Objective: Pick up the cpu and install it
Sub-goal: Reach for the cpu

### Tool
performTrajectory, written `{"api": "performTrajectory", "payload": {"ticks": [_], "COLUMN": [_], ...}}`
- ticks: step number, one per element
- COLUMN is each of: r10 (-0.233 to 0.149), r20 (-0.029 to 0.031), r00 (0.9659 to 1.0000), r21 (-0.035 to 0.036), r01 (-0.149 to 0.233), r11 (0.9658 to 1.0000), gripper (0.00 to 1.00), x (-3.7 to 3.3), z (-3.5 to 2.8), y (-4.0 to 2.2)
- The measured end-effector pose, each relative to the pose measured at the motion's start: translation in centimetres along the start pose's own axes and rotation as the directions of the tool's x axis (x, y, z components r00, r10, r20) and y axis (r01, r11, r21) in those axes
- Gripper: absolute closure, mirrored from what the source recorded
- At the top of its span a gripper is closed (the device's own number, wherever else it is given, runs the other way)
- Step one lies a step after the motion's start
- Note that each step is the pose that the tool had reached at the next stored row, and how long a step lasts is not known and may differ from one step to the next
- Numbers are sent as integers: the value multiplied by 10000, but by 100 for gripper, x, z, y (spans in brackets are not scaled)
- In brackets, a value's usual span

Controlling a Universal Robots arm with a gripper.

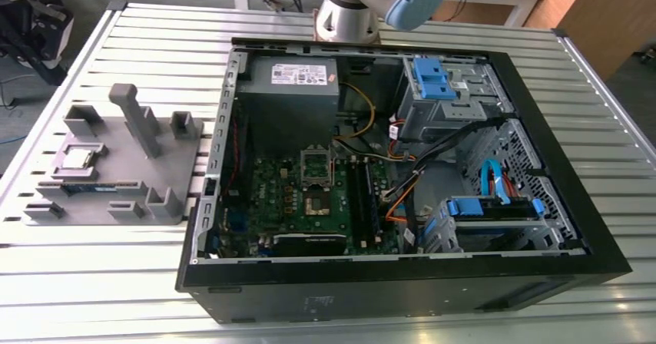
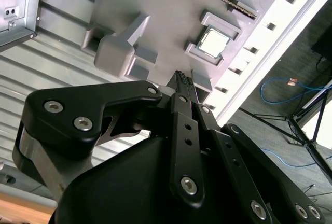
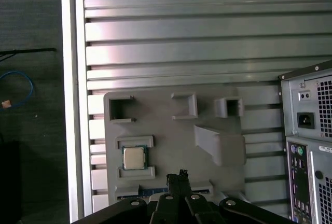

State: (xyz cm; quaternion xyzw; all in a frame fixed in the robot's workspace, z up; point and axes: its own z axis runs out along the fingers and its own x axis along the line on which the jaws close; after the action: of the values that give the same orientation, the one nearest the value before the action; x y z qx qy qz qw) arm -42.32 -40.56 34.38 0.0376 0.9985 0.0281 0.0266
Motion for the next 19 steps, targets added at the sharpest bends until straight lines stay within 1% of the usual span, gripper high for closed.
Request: {"api": "performTrajectory", "payload": {"ticks": [9, 19], "r10": [0, 0], "r20": [0, 0], "r00": [10000, 10000], "r21": [0, 1], "r01": [0, 0], "r11": [10000, 10000], "gripper": [89, 89], "x": [24, 42], "z": [66, 108], "y": [-6, -9]}}
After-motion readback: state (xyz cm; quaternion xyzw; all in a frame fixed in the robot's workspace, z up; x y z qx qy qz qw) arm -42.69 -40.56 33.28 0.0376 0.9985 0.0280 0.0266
